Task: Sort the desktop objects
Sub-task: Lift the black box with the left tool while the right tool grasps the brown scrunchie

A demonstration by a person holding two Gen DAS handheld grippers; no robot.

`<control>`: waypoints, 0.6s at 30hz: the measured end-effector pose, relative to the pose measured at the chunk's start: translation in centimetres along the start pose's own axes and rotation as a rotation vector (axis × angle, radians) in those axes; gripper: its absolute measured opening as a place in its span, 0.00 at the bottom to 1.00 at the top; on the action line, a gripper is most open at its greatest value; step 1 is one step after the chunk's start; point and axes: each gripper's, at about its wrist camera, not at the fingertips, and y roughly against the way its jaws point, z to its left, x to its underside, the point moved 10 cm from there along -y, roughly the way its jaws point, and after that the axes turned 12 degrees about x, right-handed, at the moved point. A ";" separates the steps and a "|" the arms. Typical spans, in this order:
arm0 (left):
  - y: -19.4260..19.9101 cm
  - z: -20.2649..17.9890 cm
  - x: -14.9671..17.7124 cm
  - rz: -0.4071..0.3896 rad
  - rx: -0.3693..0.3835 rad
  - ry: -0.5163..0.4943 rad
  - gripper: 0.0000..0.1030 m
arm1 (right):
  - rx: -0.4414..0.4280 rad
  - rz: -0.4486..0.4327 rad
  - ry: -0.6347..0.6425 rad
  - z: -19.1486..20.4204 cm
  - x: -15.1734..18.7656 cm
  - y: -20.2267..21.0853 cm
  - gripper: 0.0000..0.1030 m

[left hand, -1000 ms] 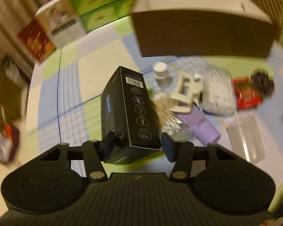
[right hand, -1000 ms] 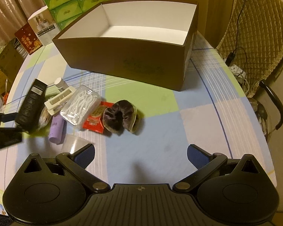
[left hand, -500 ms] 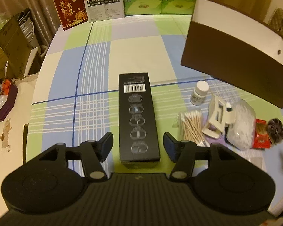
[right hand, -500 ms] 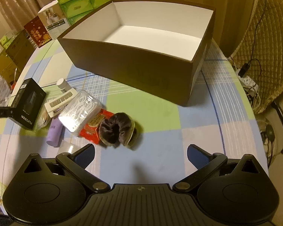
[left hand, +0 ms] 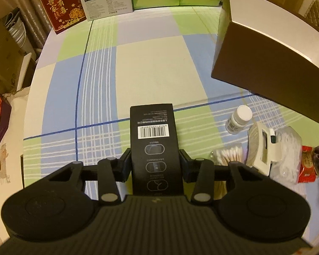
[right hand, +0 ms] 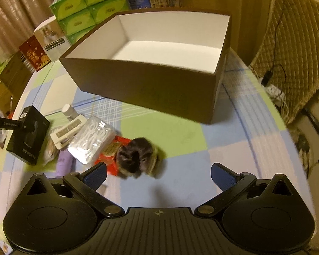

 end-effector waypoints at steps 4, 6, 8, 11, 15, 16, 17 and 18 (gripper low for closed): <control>0.7 0.8 1.1 0.010 0.007 -0.035 0.38 | 0.012 -0.020 -0.029 1.3 0.7 -0.3 0.98; 1.2 1.6 1.9 0.017 0.004 -0.032 0.38 | 0.029 -0.034 -0.032 1.9 0.8 -0.8 0.98; 1.7 2.5 2.5 0.023 -0.008 -0.024 0.38 | 0.042 -0.058 -0.037 2.5 0.6 -1.2 0.90; 2.4 4.4 3.1 0.018 -0.024 0.000 0.38 | 0.059 -0.084 -0.037 3.1 0.3 -2.1 0.82; 2.9 6.6 3.1 0.015 -0.054 0.027 0.38 | 0.085 -0.101 -0.027 3.3 0.0 -3.8 0.76; 2.9 6.9 3.0 0.013 -0.055 0.029 0.38 | 0.090 -0.099 -0.017 3.5 0.0 -4.3 0.74; 2.9 7.0 3.0 0.012 -0.052 0.033 0.38 | 0.092 -0.101 -0.008 3.6 -0.1 -4.8 0.71; 2.9 7.2 2.9 0.012 -0.049 0.035 0.38 | 0.097 -0.101 -0.002 3.7 -0.1 -5.3 0.70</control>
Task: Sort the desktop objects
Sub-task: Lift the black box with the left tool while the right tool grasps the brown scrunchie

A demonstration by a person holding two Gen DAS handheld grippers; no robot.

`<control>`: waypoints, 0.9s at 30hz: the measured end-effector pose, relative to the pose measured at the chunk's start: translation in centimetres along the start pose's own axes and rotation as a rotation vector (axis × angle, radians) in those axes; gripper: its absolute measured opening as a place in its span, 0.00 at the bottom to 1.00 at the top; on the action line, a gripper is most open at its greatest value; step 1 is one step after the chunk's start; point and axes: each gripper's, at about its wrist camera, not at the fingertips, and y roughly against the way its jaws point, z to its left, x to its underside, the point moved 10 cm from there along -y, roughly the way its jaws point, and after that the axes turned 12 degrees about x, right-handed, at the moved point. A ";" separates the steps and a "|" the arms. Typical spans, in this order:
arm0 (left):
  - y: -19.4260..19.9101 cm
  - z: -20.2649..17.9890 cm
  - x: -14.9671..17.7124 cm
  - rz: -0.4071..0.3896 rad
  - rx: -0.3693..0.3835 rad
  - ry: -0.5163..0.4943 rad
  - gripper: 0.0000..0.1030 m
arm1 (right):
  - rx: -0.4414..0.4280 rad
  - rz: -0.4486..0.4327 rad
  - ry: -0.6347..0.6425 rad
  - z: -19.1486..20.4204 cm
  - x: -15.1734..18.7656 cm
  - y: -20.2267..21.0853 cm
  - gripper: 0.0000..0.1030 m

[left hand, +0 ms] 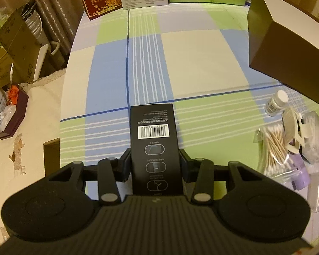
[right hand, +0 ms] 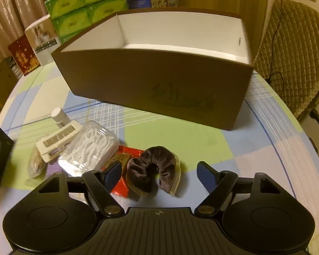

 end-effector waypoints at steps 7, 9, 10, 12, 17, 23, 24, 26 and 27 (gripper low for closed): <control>-0.5 -0.2 -0.1 0.002 -0.005 -0.010 0.38 | 0.009 0.035 0.079 0.5 1.6 -2.5 0.43; -0.7 -0.1 0.0 0.006 -0.003 -0.012 0.38 | -0.005 0.033 0.081 0.2 1.8 -2.3 0.36; -0.8 -0.2 0.0 0.006 -0.001 -0.014 0.38 | -0.011 0.033 0.077 0.1 1.8 -2.1 0.31; -0.9 -0.3 0.0 -0.001 0.000 -0.029 0.37 | -0.029 0.042 0.066 -0.3 1.8 -1.8 0.23; -0.9 -1.4 0.1 -0.001 0.018 -0.063 0.37 | -0.054 0.051 0.055 -0.9 1.7 -0.6 0.14; 0.6 -3.5 -0.4 -0.029 0.049 -0.104 0.37 | -0.086 0.031 0.024 -1.8 0.8 2.0 0.14; 1.0 -4.0 -0.7 -0.039 0.058 -0.111 0.37 | -0.091 0.028 0.022 -1.9 0.6 2.5 0.14; 1.9 -5.0 -1.4 -0.059 0.074 -0.130 0.37 | -0.097 0.016 0.022 -2.0 -0.1 3.2 0.14; 2.5 -5.6 -1.8 -0.070 0.081 -0.142 0.37 | -0.099 0.010 0.024 -2.1 -0.4 3.6 0.14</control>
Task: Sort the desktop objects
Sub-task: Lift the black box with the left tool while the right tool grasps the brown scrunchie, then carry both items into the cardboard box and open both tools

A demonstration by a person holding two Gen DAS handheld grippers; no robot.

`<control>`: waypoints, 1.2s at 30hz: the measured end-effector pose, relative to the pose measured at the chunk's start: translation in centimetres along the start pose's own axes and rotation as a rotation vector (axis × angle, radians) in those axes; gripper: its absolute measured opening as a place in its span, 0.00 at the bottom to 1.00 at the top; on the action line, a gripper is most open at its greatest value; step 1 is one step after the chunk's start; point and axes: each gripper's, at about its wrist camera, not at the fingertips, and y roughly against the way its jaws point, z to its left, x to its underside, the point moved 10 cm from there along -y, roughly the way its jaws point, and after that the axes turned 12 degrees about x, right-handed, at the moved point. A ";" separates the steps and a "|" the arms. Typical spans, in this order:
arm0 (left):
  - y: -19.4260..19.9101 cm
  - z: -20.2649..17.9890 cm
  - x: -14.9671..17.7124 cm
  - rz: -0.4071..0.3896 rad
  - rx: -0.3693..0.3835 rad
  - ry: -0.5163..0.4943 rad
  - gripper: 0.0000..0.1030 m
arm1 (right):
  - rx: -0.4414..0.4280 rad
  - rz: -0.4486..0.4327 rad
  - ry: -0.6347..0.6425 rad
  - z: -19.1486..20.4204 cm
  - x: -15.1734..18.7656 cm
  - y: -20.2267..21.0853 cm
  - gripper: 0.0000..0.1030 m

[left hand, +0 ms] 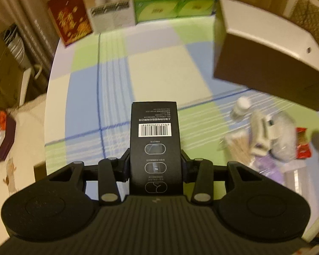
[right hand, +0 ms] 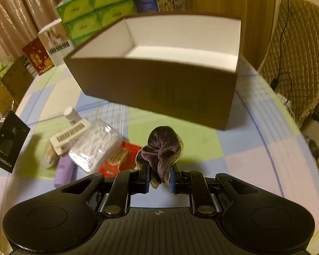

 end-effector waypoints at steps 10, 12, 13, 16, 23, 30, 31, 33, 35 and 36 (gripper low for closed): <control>3.5 -7.0 -8.3 -0.137 0.117 -0.123 0.37 | -0.046 -0.085 -0.001 -0.9 -5.4 3.1 0.14; 3.7 -8.6 -10.5 -0.166 0.128 -0.152 0.37 | -0.051 -0.105 0.005 -1.2 -7.0 3.4 0.14; 3.8 -9.4 -11.7 -0.181 0.133 -0.171 0.37 | -0.047 -0.114 0.010 -1.3 -7.5 3.4 0.14; 3.3 -12.1 -14.9 -0.208 0.160 -0.205 0.37 | -0.035 -0.139 0.022 -2.0 -9.5 3.3 0.14; -1.2 -16.9 -22.1 -0.192 0.170 -0.273 0.37 | 0.000 -0.152 0.018 -3.7 -14.4 1.3 0.14; -9.1 -18.7 -26.5 -0.114 0.141 -0.285 0.37 | 0.055 -0.115 0.012 -6.0 -18.1 -3.1 0.14; -10.2 -18.7 -26.8 -0.100 0.137 -0.282 0.37 | 0.062 -0.108 0.012 -6.4 -18.5 -3.7 0.14; -12.5 -18.5 -27.2 -0.071 0.131 -0.274 0.37 | 0.079 -0.086 0.017 -7.0 -19.3 -5.4 0.14; -14.5 -18.6 -27.6 -0.042 0.123 -0.272 0.37 | 0.082 -0.065 0.020 -7.4 -19.6 -6.6 0.14; -15.6 -18.6 -27.7 -0.031 0.115 -0.275 0.37 | 0.088 -0.056 0.025 -7.6 -19.7 -7.3 0.14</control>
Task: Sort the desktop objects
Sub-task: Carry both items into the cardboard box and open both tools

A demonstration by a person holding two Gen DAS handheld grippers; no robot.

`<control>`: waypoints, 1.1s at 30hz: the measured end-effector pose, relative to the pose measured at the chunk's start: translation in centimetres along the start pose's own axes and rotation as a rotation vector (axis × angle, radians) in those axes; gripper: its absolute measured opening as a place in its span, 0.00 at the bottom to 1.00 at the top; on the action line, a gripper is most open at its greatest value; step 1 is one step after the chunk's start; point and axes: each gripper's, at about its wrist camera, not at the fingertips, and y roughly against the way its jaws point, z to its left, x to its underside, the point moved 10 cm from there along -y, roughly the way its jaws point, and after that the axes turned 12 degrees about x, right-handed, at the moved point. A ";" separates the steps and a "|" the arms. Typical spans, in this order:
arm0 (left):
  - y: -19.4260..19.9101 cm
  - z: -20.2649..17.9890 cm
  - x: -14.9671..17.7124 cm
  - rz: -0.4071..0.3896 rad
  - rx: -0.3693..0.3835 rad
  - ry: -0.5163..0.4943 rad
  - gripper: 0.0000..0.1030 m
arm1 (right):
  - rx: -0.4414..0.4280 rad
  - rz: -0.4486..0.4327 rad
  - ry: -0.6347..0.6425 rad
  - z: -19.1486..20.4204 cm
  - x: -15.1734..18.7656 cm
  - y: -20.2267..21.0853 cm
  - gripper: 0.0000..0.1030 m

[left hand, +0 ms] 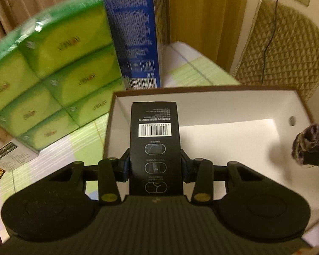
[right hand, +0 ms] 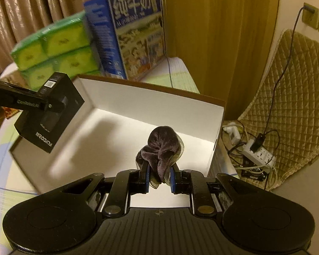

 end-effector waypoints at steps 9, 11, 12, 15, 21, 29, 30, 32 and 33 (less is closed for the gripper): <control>-6.0 0.9 0.0 0.080 -0.033 -0.037 0.38 | 0.035 0.033 0.050 -0.9 -1.2 -4.1 0.14; -6.2 0.9 -0.4 0.066 -0.036 -0.047 0.38 | 0.043 0.032 0.057 -1.1 -1.5 -4.5 0.14; -6.1 1.0 -0.7 0.052 -0.057 -0.060 0.42 | 0.048 0.032 0.059 -1.3 -1.6 -4.8 0.14; -5.4 0.5 -1.2 0.033 -0.036 -0.100 0.50 | 0.051 0.036 0.057 -1.5 -1.8 -5.4 0.14; -4.4 0.4 -1.1 0.034 -0.033 -0.125 0.52 | 0.078 0.037 0.071 -1.8 -2.4 -6.5 0.14; -2.8 0.7 -0.4 0.015 -0.017 -0.117 0.58 | 0.082 -0.077 0.116 -1.1 -3.3 -6.3 0.72; -2.4 0.6 -0.2 0.010 -0.010 -0.115 0.61 | 0.078 -0.096 0.115 -0.8 -3.3 -5.9 0.74; -1.6 0.5 0.2 0.000 0.006 -0.107 0.67 | 0.075 -0.098 0.112 -0.6 -3.2 -5.5 0.77; -1.2 0.4 0.4 -0.007 0.012 -0.104 0.69 | 0.065 -0.099 0.102 -0.5 -3.0 -5.1 0.79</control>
